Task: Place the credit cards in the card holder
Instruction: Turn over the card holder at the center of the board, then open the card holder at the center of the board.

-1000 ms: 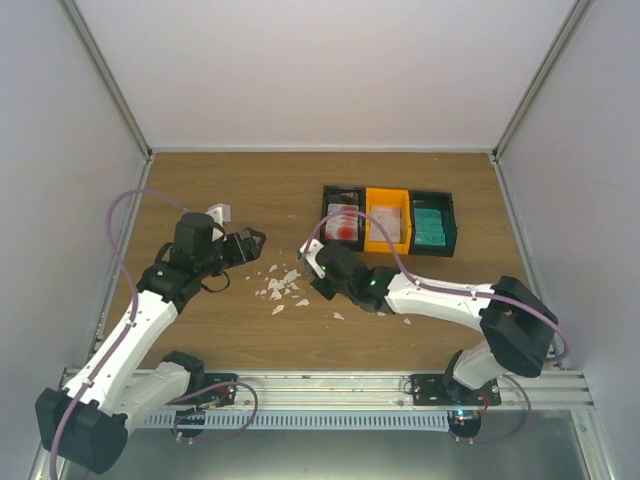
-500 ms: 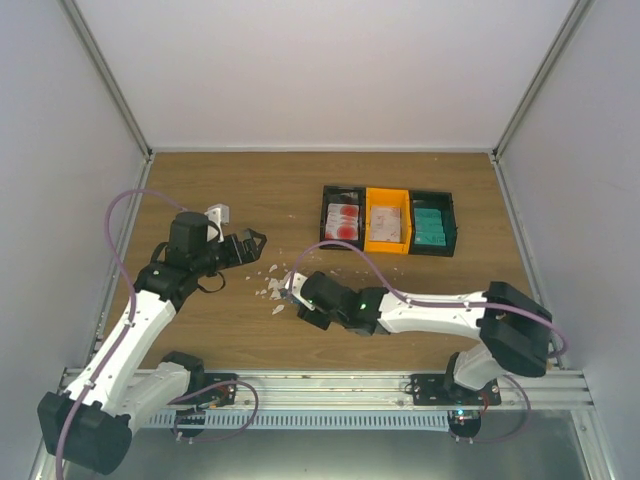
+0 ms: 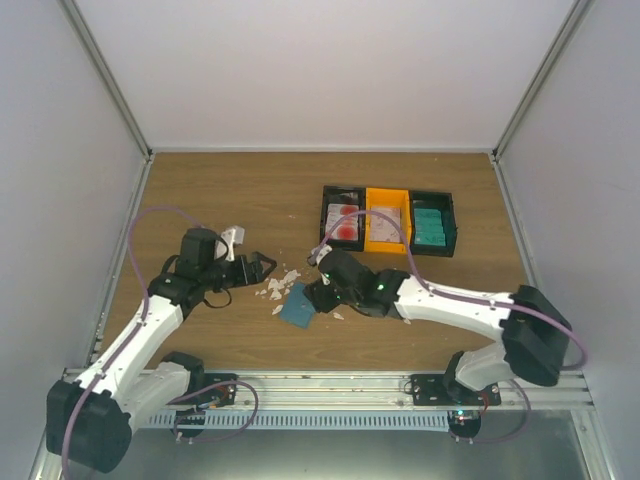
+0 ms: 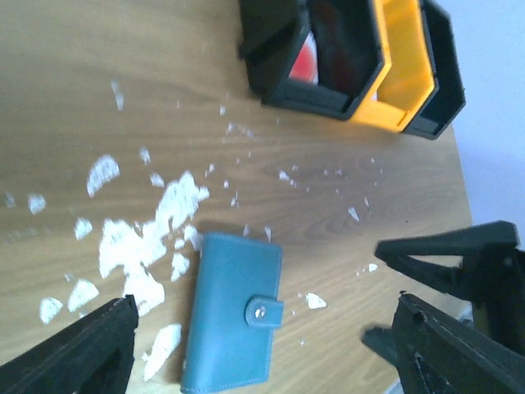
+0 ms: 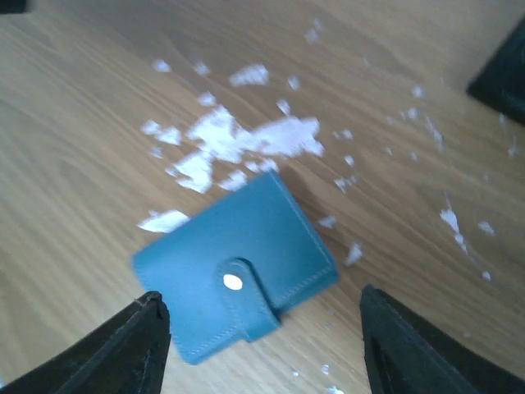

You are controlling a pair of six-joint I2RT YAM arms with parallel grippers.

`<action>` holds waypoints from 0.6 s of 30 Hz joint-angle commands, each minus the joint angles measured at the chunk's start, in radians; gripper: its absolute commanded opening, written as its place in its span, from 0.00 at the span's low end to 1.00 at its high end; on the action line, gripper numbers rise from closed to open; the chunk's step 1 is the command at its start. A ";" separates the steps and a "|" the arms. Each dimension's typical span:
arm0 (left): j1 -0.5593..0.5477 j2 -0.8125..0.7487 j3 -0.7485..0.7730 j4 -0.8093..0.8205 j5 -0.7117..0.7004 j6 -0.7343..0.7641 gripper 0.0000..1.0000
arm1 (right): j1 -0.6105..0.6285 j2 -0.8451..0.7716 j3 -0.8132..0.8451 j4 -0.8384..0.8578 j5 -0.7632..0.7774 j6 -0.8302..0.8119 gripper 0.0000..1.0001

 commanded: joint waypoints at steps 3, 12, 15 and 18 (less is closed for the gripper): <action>-0.048 0.048 -0.123 0.163 0.125 -0.080 0.74 | -0.034 0.171 0.051 -0.169 -0.152 0.293 0.48; -0.095 0.148 -0.209 0.238 0.128 -0.101 0.65 | -0.055 0.310 0.094 -0.154 -0.232 0.292 0.33; -0.102 0.204 -0.210 0.260 0.129 -0.090 0.62 | -0.063 0.337 0.111 -0.178 -0.209 0.285 0.29; -0.109 0.267 -0.198 0.276 0.133 -0.073 0.58 | -0.071 0.345 0.118 -0.187 -0.193 0.275 0.28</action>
